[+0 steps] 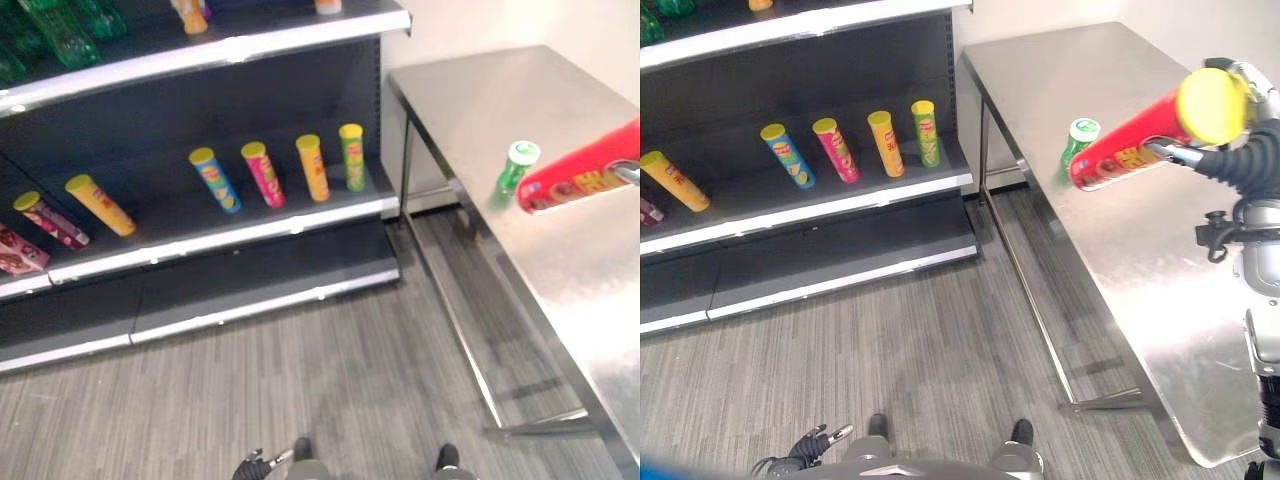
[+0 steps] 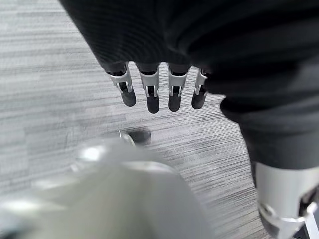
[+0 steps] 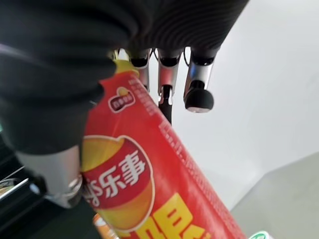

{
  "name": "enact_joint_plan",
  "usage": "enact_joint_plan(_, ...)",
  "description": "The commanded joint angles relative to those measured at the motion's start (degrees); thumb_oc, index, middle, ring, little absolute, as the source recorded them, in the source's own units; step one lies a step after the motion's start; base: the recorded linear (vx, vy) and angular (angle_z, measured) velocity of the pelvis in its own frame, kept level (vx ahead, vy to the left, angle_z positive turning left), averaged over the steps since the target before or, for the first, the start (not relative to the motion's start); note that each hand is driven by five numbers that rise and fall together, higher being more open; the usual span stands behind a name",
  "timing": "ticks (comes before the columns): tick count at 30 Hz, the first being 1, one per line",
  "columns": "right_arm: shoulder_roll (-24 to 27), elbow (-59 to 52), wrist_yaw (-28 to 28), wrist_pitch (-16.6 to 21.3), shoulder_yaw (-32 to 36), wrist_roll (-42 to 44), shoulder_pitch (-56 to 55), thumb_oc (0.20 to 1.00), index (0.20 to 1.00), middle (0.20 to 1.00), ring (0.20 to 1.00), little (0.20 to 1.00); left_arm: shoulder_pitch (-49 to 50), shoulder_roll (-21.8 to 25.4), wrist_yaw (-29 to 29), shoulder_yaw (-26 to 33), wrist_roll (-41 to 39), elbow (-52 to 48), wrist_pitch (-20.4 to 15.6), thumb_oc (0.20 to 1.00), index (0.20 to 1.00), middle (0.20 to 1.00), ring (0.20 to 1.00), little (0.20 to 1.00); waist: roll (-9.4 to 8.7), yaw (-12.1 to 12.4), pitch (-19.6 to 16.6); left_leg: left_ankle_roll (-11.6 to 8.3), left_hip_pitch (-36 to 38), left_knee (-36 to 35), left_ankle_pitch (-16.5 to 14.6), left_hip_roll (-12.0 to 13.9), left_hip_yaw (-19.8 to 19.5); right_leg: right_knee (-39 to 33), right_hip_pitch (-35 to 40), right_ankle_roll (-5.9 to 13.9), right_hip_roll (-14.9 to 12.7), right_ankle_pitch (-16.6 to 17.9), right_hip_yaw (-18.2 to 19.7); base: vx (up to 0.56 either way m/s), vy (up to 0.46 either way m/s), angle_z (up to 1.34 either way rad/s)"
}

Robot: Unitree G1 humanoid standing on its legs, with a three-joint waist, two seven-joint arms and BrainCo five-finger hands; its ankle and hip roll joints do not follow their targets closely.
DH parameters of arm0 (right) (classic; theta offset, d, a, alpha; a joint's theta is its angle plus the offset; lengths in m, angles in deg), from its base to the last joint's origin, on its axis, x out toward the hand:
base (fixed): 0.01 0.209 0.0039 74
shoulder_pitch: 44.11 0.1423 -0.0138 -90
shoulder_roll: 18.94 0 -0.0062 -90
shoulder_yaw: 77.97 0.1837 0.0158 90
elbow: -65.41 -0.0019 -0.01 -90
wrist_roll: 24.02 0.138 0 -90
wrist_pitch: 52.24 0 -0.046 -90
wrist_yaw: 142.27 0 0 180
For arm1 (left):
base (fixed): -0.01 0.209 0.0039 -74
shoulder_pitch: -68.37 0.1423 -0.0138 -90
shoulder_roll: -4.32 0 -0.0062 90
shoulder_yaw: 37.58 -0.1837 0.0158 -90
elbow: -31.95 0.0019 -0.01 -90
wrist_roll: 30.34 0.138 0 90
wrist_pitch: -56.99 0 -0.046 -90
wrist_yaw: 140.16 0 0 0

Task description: Put the goods on the table back onto the shelves and tidy them up.

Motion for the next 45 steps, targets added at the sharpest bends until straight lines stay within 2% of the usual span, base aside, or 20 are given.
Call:
enact_joint_plan(1,1.7,-5.2,2.0,2.4,3.7,-0.2,2.8,0.2,0.2,0.2,0.2,0.2,-1.8,6.7,1.1,0.3,0.1,-2.0,-2.2,1.0,1.0,1.0,1.0,1.0,-2.08,0.3,-4.0,-3.87,-0.5,-2.8,7.5,2.7,4.5,4.4,3.2,2.6,-2.4,-9.5,-0.8,0.17,0.299,0.5)
enact_joint_plan(2,1.3,-5.6,2.2,2.1,4.7,-0.6,2.0,0.2,0.2,0.2,0.2,0.2,-2.1,6.8,0.9,0.0,0.4,-1.7,-2.1,1.0,1.0,1.0,1.0,1.0,-2.1,0.4,-4.6,-4.03,-0.1,-3.4,6.8,1.5,5.3,4.5,3.3,3.0,-3.7,-8.7,-0.8,0.3,0.611,0.57)
enact_joint_plan(4,0.3,-5.7,1.9,1.1,2.9,-2.3,3.2,0.2,0.2,0.2,0.2,0.2,-4.0,8.0,1.1,-1.4,3.7,-0.8,-2.0,1.0,1.0,1.0,1.0,1.0,-3.12,0.7,-4.8,-2.27,0.2,-3.9,3.9,-3.7,7.2,8.6,1.2,3.82,-10.6,1.7,-1.4,0.23,0.616,0.25)
enact_joint_plan(6,-0.5,-6.5,1.5,0.9,-0.3,-2.5,5.9,0.2,0.2,0.2,0.2,0.2,-4.4,9.6,1.1,-1.5,4.5,-1.6,-1.5,1.0,1.0,1.0,1.0,1.0,-3.77,1.0,-4.4,0.18,1.3,-6.2,3.2,-7.0,10.0,13.9,-2.7,3.54,-14.6,5.3,-2.3,0.11,0.464,0.14)
enact_joint_plan(8,-0.3,-6.1,1.3,0.8,-1.6,-3.2,6.4,0.2,0.2,0.2,0.2,0.2,-5.1,10.7,1.1,-1.7,4.9,-2.4,-1.3,1.0,1.0,1.0,1.0,1.0,-3.56,0.5,-3.9,1.36,1.0,-6.7,2.8,-7.8,10.1,18.4,-5.6,2.61,-12.5,3.1,0.2,0.1,0.351,-0.16)
enact_joint_plan(12,1.8,-6.2,0.0,0.7,-0.8,-2.7,4.9,0.2,0.2,0.2,0.2,0.2,-5.6,10.8,0.0,-2.4,4.8,-3.3,-1.2,1.0,1.0,1.0,1.0,1.0,-3.18,-1.0,-2.6,2.26,1.3,-6.7,2.1,-9.7,9.1,18.3,-9.0,-0.34,-2.4,-6.6,3.9,0.14,0.223,0.52)
enact_joint_plan(13,2.9,-5.9,-0.2,0.9,-1.2,-2.1,5.3,0.2,0.2,0.2,0.2,0.2,-6.1,10.2,-0.1,-2.8,4.7,-3.3,-1.0,1.0,1.0,1.0,1.0,1.0,-3.36,-1.5,-1.8,2.7,1.7,-6.7,1.8,-11.0,8.3,15.8,-9.9,-1.07,1.9,-8.3,4.9,0.11,0.111,0.47)
enact_joint_plan(14,2.9,-5.9,-0.2,0.9,-1.2,-2.1,5.4,0.2,0.2,0.2,0.2,0.2,-6.2,10.2,-0.1,-2.8,4.7,-3.3,-1.0,1.0,1.0,1.0,1.0,1.0,-3.29,-1.5,-1.8,2.73,1.6,-6.7,2.0,-10.9,8.3,15.6,-10.0,-1.16,2.0,-8.0,4.9,0.19,0.122,0.44)
enact_joint_plan(15,3.4,-5.8,-0.8,1.3,-1.3,-1.0,5.2,0.2,0.2,0.2,0.2,0.2,-6.1,9.2,-0.3,-2.5,4.2,-2.9,-1.0,1.0,1.0,1.0,1.0,1.0,-3.88,-2.2,-0.9,3.54,2.8,-6.7,1.0,-13.1,7.4,12.4,-12.1,-1.46,6.8,-8.2,8.2,0.14,0.084,0.38)
enact_joint_plan(16,3.5,-5.6,-0.9,1.4,-1.5,-0.9,5.1,0.2,0.2,0.2,0.2,0.2,-6.2,8.6,-0.5,-2.6,4.2,-2.9,-1.0,1.0,1.0,1.0,1.0,1.0,-4.24,-2.3,-0.4,3.92,2.9,-6.7,0.9,-14.2,6.9,10.9,-13.3,-1.64,8.3,-7.2,8.9,0.15,0.086,0.38)
enact_joint_plan(23,3.3,-6.6,-3.5,1.5,-4.0,-1.4,4.2,0.2,0.2,0.2,0.2,0.2,-6.5,6.9,-0.5,-2.8,4.5,-3.6,-1.3,1.0,1.0,1.0,1.0,1.0,-5.14,-2.3,0.0,5.29,3.8,-5.0,-1.6,-17.9,4.6,5.6,-11.1,-2.9,10.0,-5.5,9.6,0.1,-0.002,0.24)
enact_joint_plan(25,3.3,-7.6,-4.7,1.7,-5.8,-1.1,4.6,0.2,0.2,0.2,0.2,0.2,-6.6,6.2,-0.6,-2.7,3.5,-4.4,-1.2,1.0,1.0,1.0,1.0,1.0,-5.53,-2.1,1.0,5.24,1.5,2.8,-4.6,-19.0,3.4,6.1,-10.4,-3.47,9.4,-6.1,9.7,0.08,-0.031,0.05)
enact_joint_plan(26,3.0,-9.8,-6.7,1.6,-7.4,-1.8,4.0,0.2,0.2,0.2,0.2,0.2,-7.1,5.5,-0.6,-2.7,2.6,-5.4,-1.3,1.0,1.0,1.0,1.0,1.0,-6.46,-1.6,2.8,3.28,-2.1,11.0,-5.7,-20.3,2.0,6.6,-9.4,-4.42,8.2,-6.6,10.1,0.11,0.007,0.22)
enact_joint_plan(28,2.4,-10.9,-8.3,1.0,-9.4,-3.2,3.4,0.2,0.2,0.2,0.2,0.2,-7.4,5.2,-0.4,-2.4,2.2,-5.7,-1.2,1.0,1.0,1.0,1.0,1.0,-6.28,-1.9,3.5,1.77,-5.3,15.9,-5.8,-18.3,1.1,6.5,-8.7,-4.69,8.0,-7.4,9.3,0.1,0.042,0.36)
enact_joint_plan(31,-0.5,-11.0,-9.9,0.8,-13.6,-4.3,3.9,0.2,0.2,0.2,0.2,0.2,-7.2,5.4,0.0,-2.1,2.1,-5.9,-1.3,1.0,1.0,1.0,1.0,1.0,-5.88,-1.4,2.9,2.13,-4.9,11.2,-4.9,-13.7,-0.4,6.3,-8.6,-3.93,7.3,-8.2,10.6,0.18,0.14,0.02)
enact_joint_plan(35,-3.1,-9.4,-8.7,1.3,-18.7,-5.8,6.4,0.2,0.2,0.2,0.2,0.2,-9.0,6.5,1.5,-2.7,1.7,-5.1,-2.0,1.0,1.0,1.0,1.0,1.0,-5.31,-1.3,2.2,-0.33,-6.0,-0.6,5.9,-1.6,-6.1,8.3,-11.2,-1.56,3.4,-11.0,14.3,0.22,0.348,-0.22)
enact_joint_plan(38,-4.0,-8.9,-7.8,1.0,-19.1,-6.2,5.3,0.2,0.2,0.2,0.2,0.2,-8.8,7.9,2.1,-3.4,3.4,-5.0,-1.9,1.0,1.0,1.0,1.0,1.0,-4.01,-2.0,1.5,-2.71,-8.6,-4.5,13.3,3.5,-3.0,9.2,-9.5,0.99,-0.3,-12.6,15.6,0.42,0.464,-0.06)
enact_joint_plan(41,-5.4,-9.8,-8.9,-0.3,-19.9,-8.6,4.7,0.2,0.2,0.2,0.2,0.2,-7.3,7.9,1.5,-2.9,4.7,-3.0,-1.6,1.0,1.0,1.0,1.0,1.0,-1.51,-1.1,-0.5,-3.77,-7.0,-3.8,7.6,-0.6,-1.4,7.8,-4.1,3.35,-4.6,-10.7,15.8,0.6,0.538,-0.13)
enact_joint_plan(42,-5.4,-9.9,-8.9,-0.3,-19.8,-8.6,4.6,0.2,0.2,0.2,0.2,0.2,-7.3,8.0,1.5,-2.9,4.8,-3.0,-1.6,1.0,1.0,1.0,1.0,1.0,-1.64,-1.1,-0.6,-3.64,-7.2,-3.7,7.6,-0.8,-1.4,7.4,-4.1,3.45,-4.8,-10.4,15.7,0.47,0.437,-0.32)
enact_joint_plan(45,-7.1,-9.3,-9.3,-1.2,-22.6,-10.2,7.4,0.2,0.2,0.2,0.2,0.2,-6.7,9.4,1.9,-2.1,5.8,-2.3,-1.2,1.0,1.0,1.0,1.0,1.0,-2.29,-0.5,-0.5,-1.82,-5.7,-3.8,5.4,-5.0,2.7,9.8,-7.5,3.63,-8.7,-0.9,15.9,0.33,0.437,-0.51)
